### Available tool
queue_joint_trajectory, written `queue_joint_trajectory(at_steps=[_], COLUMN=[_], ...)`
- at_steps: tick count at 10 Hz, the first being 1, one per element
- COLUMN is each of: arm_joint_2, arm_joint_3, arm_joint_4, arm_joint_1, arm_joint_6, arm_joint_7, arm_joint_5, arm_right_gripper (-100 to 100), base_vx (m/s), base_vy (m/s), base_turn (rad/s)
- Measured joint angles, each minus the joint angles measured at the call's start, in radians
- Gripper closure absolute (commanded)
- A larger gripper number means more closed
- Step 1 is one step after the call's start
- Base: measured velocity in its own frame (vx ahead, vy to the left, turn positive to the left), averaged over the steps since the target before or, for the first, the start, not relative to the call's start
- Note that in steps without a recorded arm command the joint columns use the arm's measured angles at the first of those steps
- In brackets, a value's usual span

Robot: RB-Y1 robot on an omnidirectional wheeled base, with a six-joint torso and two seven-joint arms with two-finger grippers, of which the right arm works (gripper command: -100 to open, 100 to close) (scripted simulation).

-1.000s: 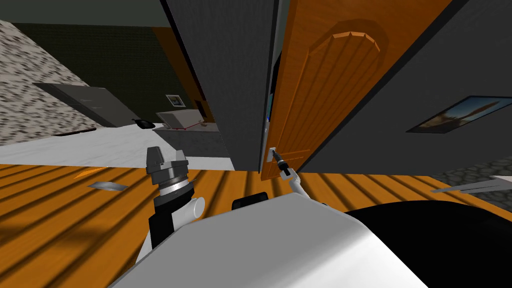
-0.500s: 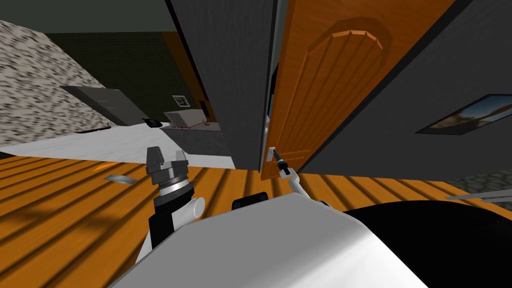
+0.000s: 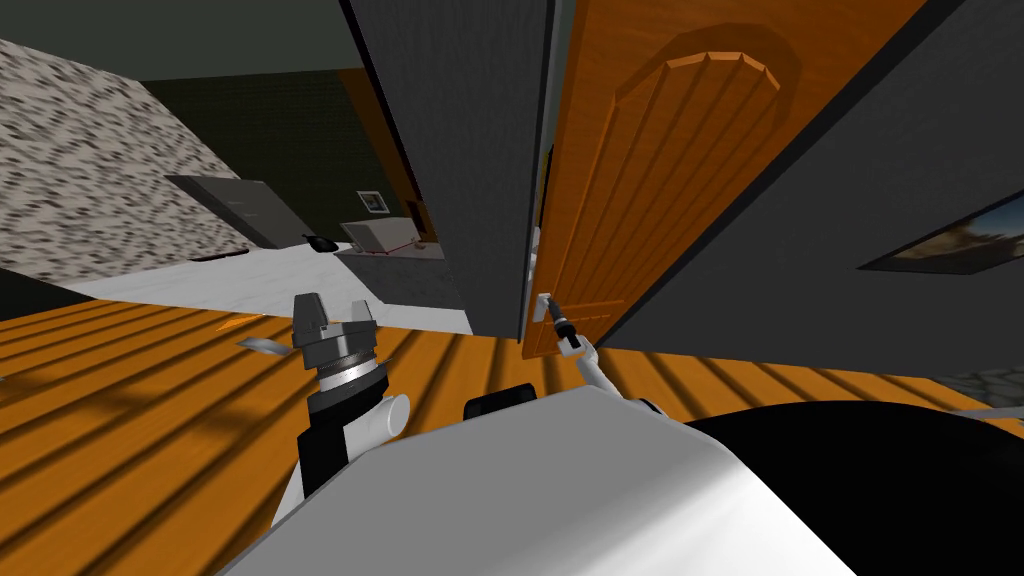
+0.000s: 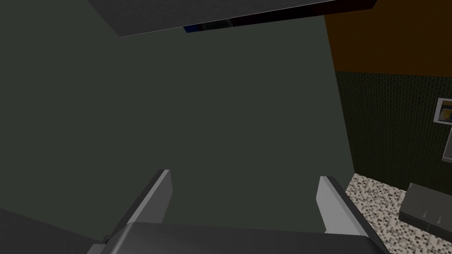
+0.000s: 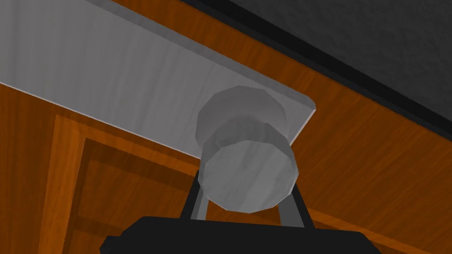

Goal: Pull the door open

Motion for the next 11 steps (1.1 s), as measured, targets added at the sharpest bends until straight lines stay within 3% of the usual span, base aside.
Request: queue_joint_trajectory(at_steps=[5,7,11], arm_joint_2=[-0.010,-0.016,-0.015], arm_joint_3=[0.021,0.029,0.046], arm_joint_4=[0.018,0.059,0.067], arm_joint_1=[-0.009,-0.030,-0.040], arm_joint_6=[-0.001,-0.017,-0.009], arm_joint_7=[-0.115,-0.167,-0.255], arm_joint_5=[-0.106,-0.166,-0.258], arm_right_gripper=[100,100,100], base_vx=[-0.050,-0.077,-0.053], base_vy=[-0.031,-0.051,-0.029], base_turn=[0.070,0.115,0.069])
